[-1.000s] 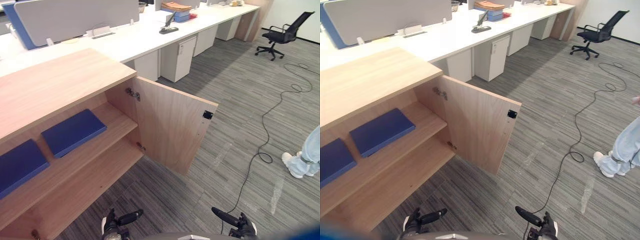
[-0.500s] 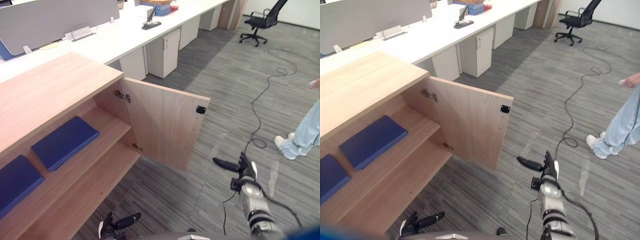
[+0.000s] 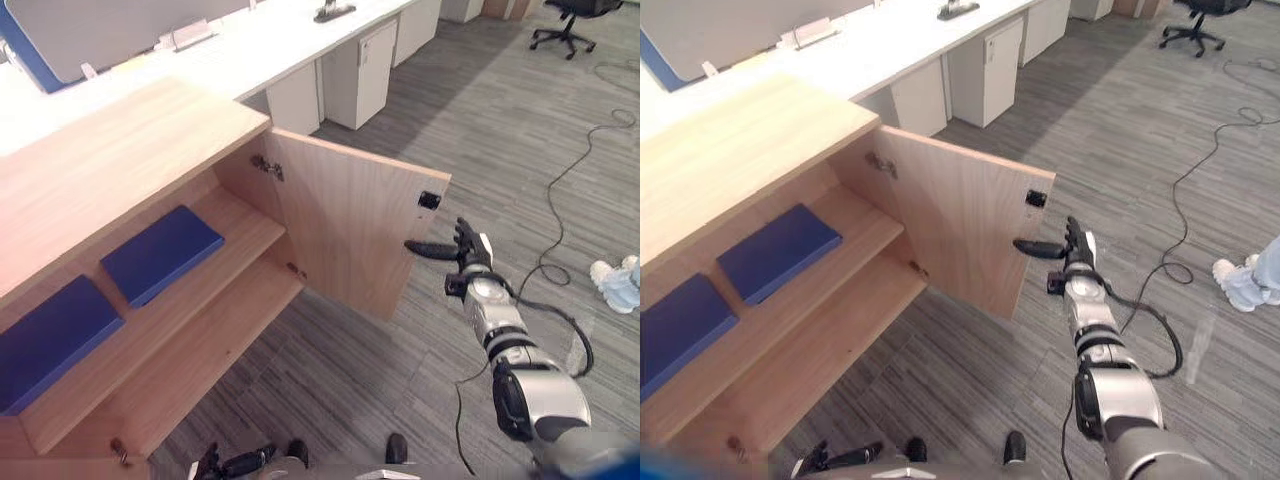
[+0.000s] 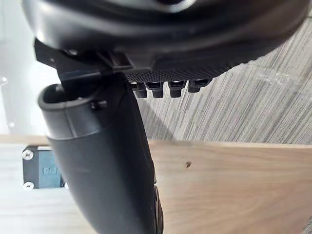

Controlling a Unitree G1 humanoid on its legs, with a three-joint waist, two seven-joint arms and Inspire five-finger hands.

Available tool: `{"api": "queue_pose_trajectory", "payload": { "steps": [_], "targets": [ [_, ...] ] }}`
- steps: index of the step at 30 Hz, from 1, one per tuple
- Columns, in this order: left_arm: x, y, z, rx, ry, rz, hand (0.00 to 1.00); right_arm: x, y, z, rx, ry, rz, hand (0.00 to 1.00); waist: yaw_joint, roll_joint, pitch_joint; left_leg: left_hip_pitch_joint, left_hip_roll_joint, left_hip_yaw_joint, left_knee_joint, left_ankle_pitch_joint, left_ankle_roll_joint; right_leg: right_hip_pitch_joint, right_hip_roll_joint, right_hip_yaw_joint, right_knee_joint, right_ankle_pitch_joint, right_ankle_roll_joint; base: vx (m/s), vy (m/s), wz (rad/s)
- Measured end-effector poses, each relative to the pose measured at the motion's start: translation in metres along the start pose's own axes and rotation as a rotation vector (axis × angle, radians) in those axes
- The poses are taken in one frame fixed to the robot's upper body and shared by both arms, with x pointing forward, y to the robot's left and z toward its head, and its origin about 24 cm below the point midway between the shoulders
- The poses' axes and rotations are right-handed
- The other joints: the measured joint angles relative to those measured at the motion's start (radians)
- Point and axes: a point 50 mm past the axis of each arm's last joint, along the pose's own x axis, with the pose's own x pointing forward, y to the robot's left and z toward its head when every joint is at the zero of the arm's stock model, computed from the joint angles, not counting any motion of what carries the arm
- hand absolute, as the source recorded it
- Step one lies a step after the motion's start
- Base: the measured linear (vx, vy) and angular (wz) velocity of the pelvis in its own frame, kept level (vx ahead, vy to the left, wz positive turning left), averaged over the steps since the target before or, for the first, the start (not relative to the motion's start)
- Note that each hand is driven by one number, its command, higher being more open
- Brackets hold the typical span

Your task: Walk over to the cabinet, pick up the folder, carry it to the office cabinet, place the folder inside the office cabinet, then close the office cabinet door

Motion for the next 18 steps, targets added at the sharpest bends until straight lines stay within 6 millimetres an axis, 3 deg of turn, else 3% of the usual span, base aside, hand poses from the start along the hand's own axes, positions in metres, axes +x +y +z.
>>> {"api": "queue_pose_trajectory", "payload": {
  "steps": [5, 7, 11, 18],
  "targets": [
    [-0.001, -0.009, 0.009, -0.030, -0.042, -0.017, 1.00, 0.009, 0.008, 0.040, 0.078, -0.087, 0.010, 1.00, 0.031, 0.017, 0.025, -0.040, 0.004, -0.030, -0.009, 0.029, -0.004, -0.028, -0.001, -0.033, 0.004, 0.008, -0.001, -0.07, -0.020, 0.19],
    [-0.001, -0.012, 0.014, -0.046, -0.065, -0.020, 1.00, 0.014, 0.002, 0.066, 0.200, -0.136, -0.032, 1.00, 0.039, 0.022, 0.030, -0.064, 0.008, -0.042, -0.009, 0.039, -0.008, -0.045, 0.001, -0.053, 0.010, 0.007, -0.002, -0.04, -0.037, 0.21],
    [-0.001, -0.019, 0.021, -0.061, -0.090, -0.035, 1.00, 0.015, -0.012, 0.112, 0.254, -0.261, -0.067, 1.00, 0.046, 0.038, 0.041, -0.092, 0.014, -0.059, -0.009, 0.050, -0.015, -0.075, -0.001, -0.072, 0.036, -0.003, -0.009, -0.01, -0.022, 0.13],
    [-0.001, -0.036, 0.044, -0.072, -0.172, -0.079, 1.00, 0.015, -0.019, 0.124, 0.150, -0.290, -0.082, 1.00, 0.053, 0.051, 0.046, -0.110, 0.028, -0.090, -0.009, 0.060, -0.029, -0.107, 0.002, -0.102, 0.105, -0.045, -0.022, -0.01, -0.025, 0.11]
  ]
}}
